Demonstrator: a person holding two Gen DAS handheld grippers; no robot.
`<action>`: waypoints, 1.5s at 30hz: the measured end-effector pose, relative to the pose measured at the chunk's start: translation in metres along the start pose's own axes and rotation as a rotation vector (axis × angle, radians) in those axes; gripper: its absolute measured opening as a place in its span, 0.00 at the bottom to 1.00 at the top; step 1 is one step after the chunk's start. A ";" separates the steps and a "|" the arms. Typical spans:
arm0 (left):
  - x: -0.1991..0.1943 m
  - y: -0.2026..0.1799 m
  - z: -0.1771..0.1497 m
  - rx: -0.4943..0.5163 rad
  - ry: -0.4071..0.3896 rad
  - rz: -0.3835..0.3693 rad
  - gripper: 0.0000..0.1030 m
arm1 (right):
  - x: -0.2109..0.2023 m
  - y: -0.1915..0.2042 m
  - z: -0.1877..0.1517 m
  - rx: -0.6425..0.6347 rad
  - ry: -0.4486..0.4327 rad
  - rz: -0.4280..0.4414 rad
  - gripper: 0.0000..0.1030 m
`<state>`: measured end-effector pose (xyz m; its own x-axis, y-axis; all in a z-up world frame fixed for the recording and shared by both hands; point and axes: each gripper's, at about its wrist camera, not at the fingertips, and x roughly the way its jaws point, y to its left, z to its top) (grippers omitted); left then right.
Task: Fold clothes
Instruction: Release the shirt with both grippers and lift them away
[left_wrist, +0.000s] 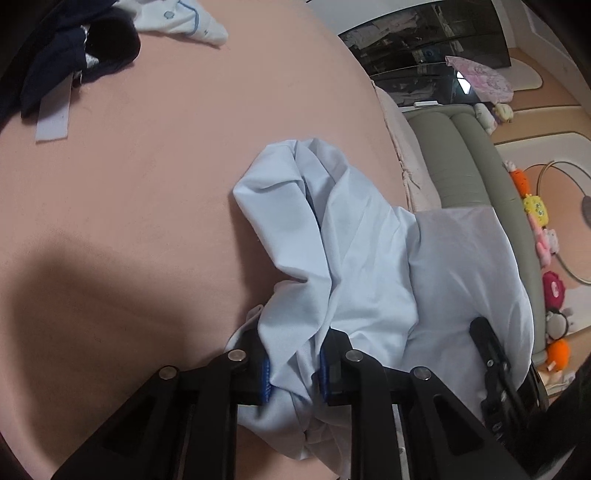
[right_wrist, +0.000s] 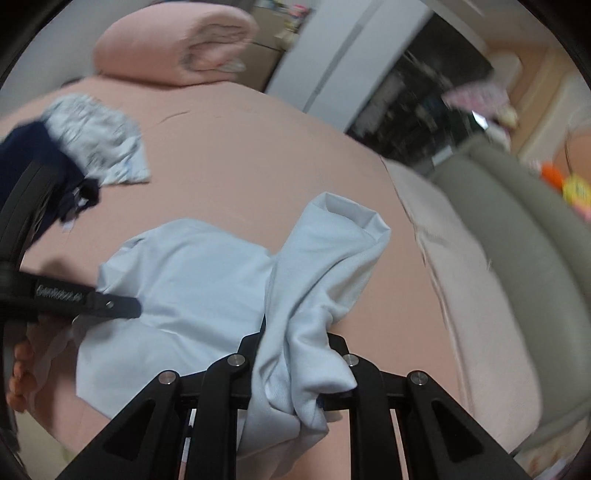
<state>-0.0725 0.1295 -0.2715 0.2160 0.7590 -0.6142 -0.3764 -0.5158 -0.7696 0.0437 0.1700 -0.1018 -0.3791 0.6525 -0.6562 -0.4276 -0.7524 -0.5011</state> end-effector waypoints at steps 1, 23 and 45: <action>0.000 0.000 -0.001 0.004 -0.001 0.000 0.17 | 0.000 0.009 0.001 -0.034 -0.004 -0.008 0.15; 0.007 0.003 -0.002 0.018 -0.010 -0.028 0.17 | 0.000 0.097 0.007 -0.326 -0.021 0.031 0.15; -0.124 -0.020 -0.022 0.335 -0.182 0.207 0.17 | -0.033 0.129 -0.035 -0.595 -0.221 -0.014 0.68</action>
<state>-0.0716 0.0369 -0.1837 -0.0460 0.7264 -0.6858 -0.6734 -0.5296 -0.5158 0.0296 0.0479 -0.1646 -0.5644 0.6179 -0.5474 0.0714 -0.6241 -0.7781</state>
